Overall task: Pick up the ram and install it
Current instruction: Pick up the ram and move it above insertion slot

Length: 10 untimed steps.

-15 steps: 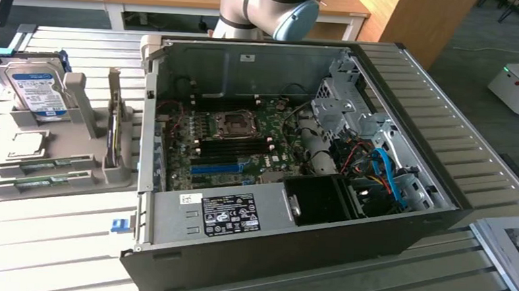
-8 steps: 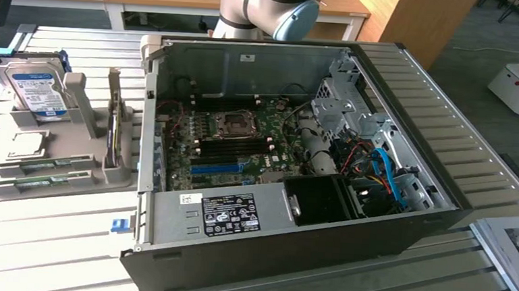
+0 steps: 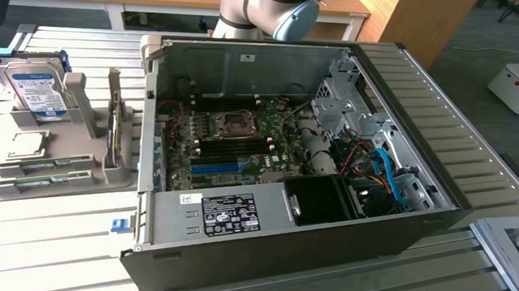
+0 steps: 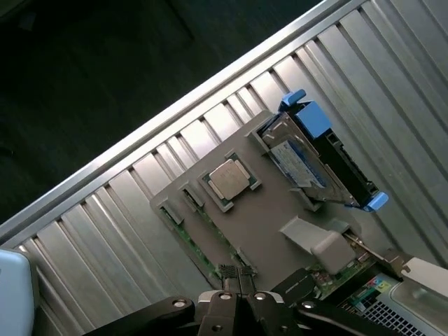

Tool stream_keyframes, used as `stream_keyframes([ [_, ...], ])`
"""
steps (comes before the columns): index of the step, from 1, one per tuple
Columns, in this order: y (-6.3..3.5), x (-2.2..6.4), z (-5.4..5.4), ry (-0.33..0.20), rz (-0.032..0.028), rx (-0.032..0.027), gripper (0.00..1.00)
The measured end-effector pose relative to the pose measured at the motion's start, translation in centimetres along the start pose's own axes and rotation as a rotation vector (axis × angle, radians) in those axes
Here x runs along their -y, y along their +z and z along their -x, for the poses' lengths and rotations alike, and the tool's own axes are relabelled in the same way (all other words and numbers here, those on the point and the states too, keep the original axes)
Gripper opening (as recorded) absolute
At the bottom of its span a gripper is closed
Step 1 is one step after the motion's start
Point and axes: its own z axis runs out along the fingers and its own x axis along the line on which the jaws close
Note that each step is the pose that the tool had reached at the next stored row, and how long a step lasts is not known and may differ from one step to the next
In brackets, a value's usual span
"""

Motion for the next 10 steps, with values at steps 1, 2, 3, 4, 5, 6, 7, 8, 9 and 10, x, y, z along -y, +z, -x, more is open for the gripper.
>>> stream_keyframes([
  [1,0.0,0.0,0.0,-0.01,0.0002,-0.0004,0.1],
  [2,0.0,0.0,0.0,-0.019,0.0004,-0.0008,0.1],
  [3,0.0,0.0,0.0,-0.028,0.0006,-0.0012,0.1],
  [4,0.0,0.0,0.0,-0.036,0.0009,-0.0016,0.1],
  [5,0.0,0.0,0.0,-0.045,0.0011,-0.002,0.1],
  [6,0.0,0.0,0.0,-0.054,0.0013,-0.0024,0.1],
  [7,0.0,0.0,0.0,-0.063,0.0015,-0.0029,0.1],
  [8,0.0,0.0,0.0,-0.072,0.0017,-0.0032,0.1],
  [9,0.0,0.0,0.0,-0.081,0.0019,-0.0036,0.1],
  [10,0.0,0.0,0.0,-0.089,0.002,-0.004,0.1],
])
